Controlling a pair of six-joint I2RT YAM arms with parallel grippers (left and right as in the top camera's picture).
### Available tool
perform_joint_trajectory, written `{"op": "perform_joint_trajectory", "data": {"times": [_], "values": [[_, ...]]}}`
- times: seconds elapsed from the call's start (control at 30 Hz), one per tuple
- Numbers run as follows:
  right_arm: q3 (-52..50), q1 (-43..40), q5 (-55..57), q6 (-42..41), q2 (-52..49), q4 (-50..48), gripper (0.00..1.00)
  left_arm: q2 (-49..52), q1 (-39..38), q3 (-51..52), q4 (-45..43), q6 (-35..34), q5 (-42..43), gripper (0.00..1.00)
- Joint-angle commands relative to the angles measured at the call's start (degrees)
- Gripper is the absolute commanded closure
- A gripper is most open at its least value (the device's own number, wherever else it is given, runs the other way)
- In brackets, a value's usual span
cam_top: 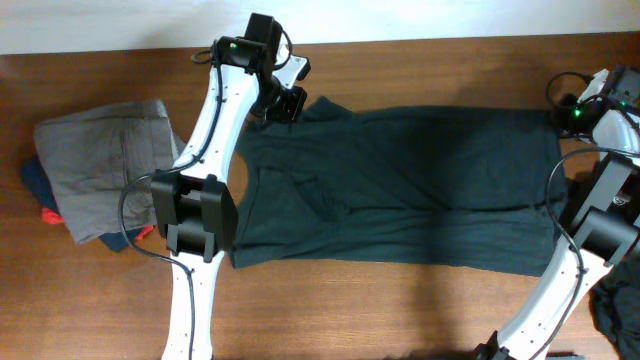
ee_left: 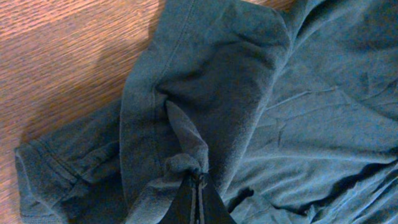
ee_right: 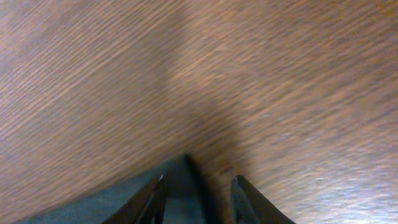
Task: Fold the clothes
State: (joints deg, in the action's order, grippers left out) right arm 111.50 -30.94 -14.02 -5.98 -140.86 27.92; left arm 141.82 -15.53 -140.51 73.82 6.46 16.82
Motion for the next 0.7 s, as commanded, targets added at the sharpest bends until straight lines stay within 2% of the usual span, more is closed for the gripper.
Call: {"op": "perform_joint_trajectory", "data": {"times": [0.0, 0.07, 0.17, 0.23, 0.4, 0.67], "values": [[0.6, 2.2, -2.2, -0.3, -2.0, 1.4, 0.63, -1.1, 0.3, -0.2, 0.2, 0.9, -0.6, 0.99], [0.7, 2.4, -2.3, -0.3, -1.7, 1.8, 0.75, -1.1, 0.3, -0.2, 0.2, 0.9, -0.8, 0.99], [0.7, 2.3, -2.3, -0.3, -1.3, 2.7, 0.83, -1.1, 0.3, -0.2, 0.2, 0.9, -1.6, 1.00], [0.7, 2.3, -2.3, -0.3, -0.9, 3.2, 0.95, -1.1, 0.3, -0.2, 0.2, 0.9, -1.7, 0.99], [1.3, 1.9, -2.2, -0.2, 1.2, 4.8, 0.96, -1.1, 0.3, -0.2, 0.2, 0.9, -1.7, 1.00], [1.3, 0.5, -1.8, -0.2, 12.6, 12.1, 0.96, -2.7, 0.3, -0.2, 1.9, 0.9, -5.8, 0.99]]}}
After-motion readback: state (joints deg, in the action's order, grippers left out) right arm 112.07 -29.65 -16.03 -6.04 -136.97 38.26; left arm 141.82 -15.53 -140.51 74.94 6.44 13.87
